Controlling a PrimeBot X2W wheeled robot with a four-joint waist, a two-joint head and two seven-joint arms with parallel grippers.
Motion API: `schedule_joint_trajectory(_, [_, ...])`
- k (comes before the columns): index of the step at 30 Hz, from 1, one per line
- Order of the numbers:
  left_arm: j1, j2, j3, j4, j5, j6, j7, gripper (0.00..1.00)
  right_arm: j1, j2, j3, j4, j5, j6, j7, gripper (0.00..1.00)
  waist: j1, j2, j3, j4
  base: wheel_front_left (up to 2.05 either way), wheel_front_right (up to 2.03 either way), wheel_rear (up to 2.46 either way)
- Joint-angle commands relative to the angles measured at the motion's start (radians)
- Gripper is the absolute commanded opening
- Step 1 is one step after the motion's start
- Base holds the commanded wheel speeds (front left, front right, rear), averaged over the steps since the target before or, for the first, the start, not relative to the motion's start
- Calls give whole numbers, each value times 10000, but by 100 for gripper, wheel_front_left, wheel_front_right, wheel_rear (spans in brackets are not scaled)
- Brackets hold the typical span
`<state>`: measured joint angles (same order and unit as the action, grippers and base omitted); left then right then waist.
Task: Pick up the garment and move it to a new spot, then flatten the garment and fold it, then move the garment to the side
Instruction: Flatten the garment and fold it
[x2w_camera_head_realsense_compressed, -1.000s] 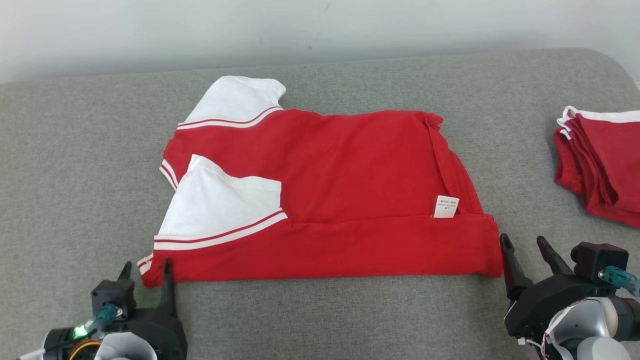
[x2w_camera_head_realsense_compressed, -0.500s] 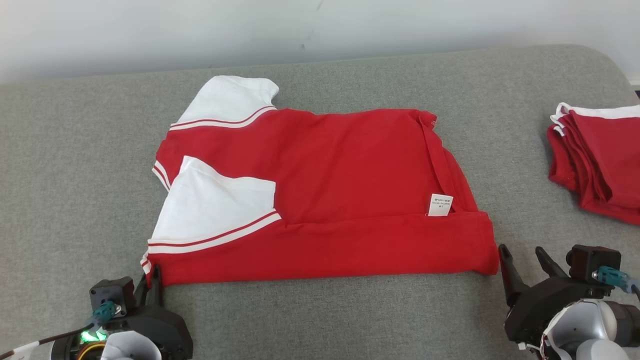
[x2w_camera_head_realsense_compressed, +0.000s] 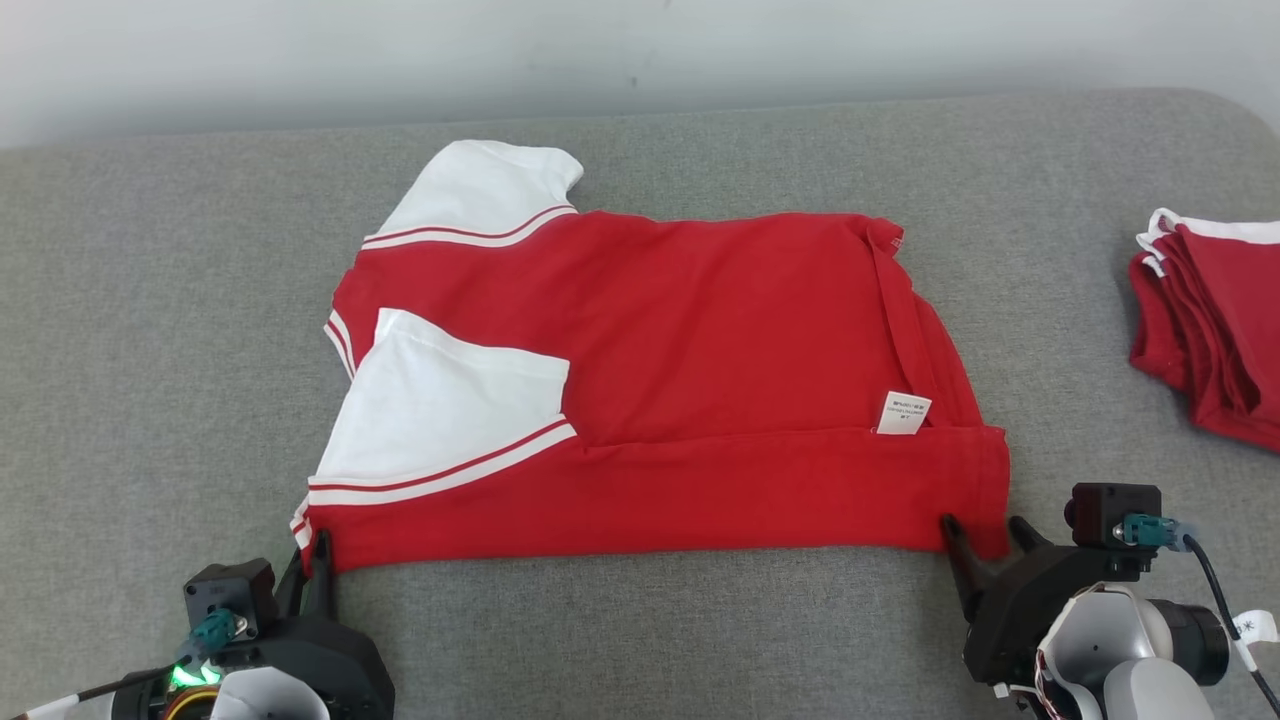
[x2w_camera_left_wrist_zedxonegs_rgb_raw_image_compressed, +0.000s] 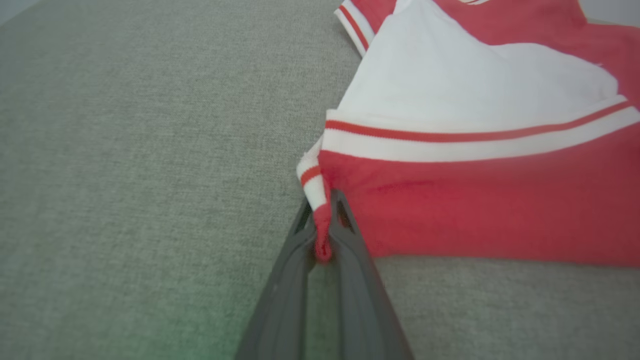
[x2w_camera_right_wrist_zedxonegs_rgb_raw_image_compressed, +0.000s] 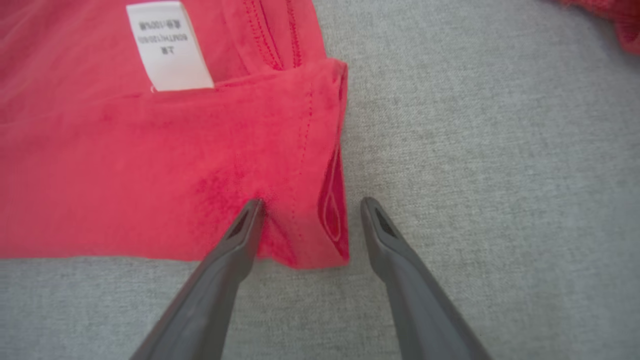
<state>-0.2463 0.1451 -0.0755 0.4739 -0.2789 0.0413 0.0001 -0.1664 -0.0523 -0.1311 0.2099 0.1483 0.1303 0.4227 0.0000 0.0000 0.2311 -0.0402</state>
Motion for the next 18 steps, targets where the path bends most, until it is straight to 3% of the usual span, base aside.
schedule_joint_trajectory(1, [281, 49, 22, 76, -39, 79, 23, 0, -88, 37, 75, 123, 128, 7, 51, 100, 0, 0, 21, 44, 0, 0, 0])
schedule_joint_trajectory(2, [309, 52, 15, 62, -54, 77, 9, 0, -121, 36, 94, 174, 161, 7, 70, 100, 0, 0, 27, 57, 0, 0, 0])
schedule_joint_trajectory(3, [335, 48, 1, 59, -71, 68, 8, 0, -139, 38, 113, 216, 135, 7, 88, 47, 0, 0, 30, 70, 0, 0, 0])
schedule_joint_trajectory(4, [360, 39, -26, 54, -90, 39, 38, 0, -161, 39, 126, 254, 113, 7, 91, 29, 0, 0, 28, 82, 0, 0, 0])
schedule_joint_trajectory(5, [399, 15, -102, 47, -106, -21, 67, 0, -196, 39, 182, 305, 70, 7, 97, 0, 0, 0, 6, 107, 0, 0, 0])
schedule_joint_trajectory(11, [717, 21, -289, -106, -281, -317, 181, 0, 179, 23, -37, -80, 167, 7, 99, 0, 0, 0, -250, 93, 0, 0, 0])
schedule_joint_trajectory(18, [1805, 243, -210, -980, -670, -550, 647, 0, 1367, 20, -382, -1604, 506, 7, 781, 0, 0, 0, -697, -46, 0, 0, 0])
